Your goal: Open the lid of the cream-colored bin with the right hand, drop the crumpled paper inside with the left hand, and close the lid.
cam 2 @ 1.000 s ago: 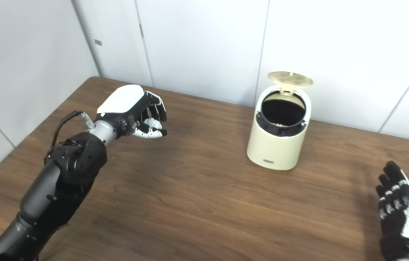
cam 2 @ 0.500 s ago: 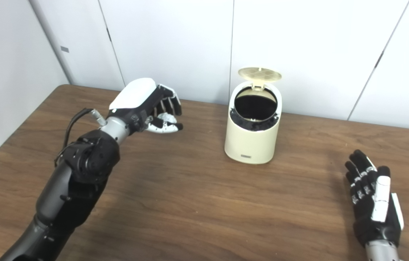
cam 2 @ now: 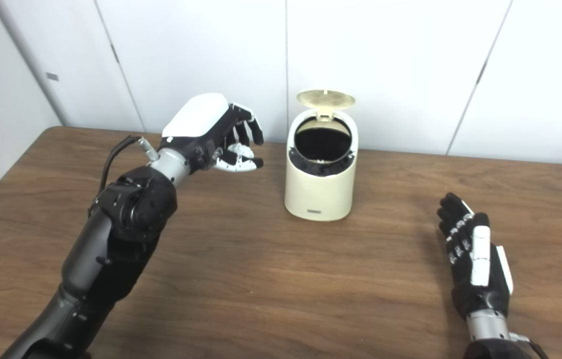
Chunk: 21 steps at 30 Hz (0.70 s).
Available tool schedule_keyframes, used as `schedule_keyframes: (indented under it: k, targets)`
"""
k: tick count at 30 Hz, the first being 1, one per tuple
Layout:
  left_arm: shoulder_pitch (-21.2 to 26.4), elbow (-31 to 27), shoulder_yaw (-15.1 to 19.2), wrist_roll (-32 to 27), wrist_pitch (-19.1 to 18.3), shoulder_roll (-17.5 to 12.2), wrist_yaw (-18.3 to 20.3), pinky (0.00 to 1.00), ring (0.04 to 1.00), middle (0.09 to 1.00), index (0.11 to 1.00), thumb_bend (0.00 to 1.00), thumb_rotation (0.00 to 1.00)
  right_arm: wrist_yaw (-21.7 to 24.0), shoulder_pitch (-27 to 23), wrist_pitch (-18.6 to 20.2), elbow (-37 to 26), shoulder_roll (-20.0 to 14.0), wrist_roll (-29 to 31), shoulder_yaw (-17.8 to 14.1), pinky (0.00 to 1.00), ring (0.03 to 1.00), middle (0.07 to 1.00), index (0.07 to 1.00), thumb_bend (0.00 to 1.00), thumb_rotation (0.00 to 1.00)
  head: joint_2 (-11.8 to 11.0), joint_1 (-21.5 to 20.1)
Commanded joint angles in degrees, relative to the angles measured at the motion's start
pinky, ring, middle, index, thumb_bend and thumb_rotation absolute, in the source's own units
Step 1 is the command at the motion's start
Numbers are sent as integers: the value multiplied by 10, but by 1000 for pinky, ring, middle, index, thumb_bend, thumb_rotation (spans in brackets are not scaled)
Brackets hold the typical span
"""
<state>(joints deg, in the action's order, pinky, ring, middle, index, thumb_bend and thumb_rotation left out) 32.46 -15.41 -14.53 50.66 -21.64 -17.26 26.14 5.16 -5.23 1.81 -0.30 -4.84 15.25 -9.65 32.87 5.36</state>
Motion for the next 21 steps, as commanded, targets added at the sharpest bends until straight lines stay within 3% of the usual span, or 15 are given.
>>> schedule_keyframes:
  k: [1,12,17,21]
  targets:
    - [38,3,1,12,13,6,-29,339,376,449,514,469,0,1,1,-20,-6,4,-3,4,955,913,883,827,505,915,-2,-1]
    - [64,22,-7,20,2,47,-48,353,367,461,511,470,0,3,2,-23,-3,5,0,5,966,920,886,823,502,922,-4,-1]
    - [76,18,-11,30,-3,56,-43,279,350,452,513,461,0,6,0,-23,2,4,3,5,969,922,889,826,498,927,-5,-1]
    - [81,22,-13,30,0,59,-45,332,359,477,514,468,0,6,-1,-22,7,3,2,5,981,930,897,829,502,933,-7,0]
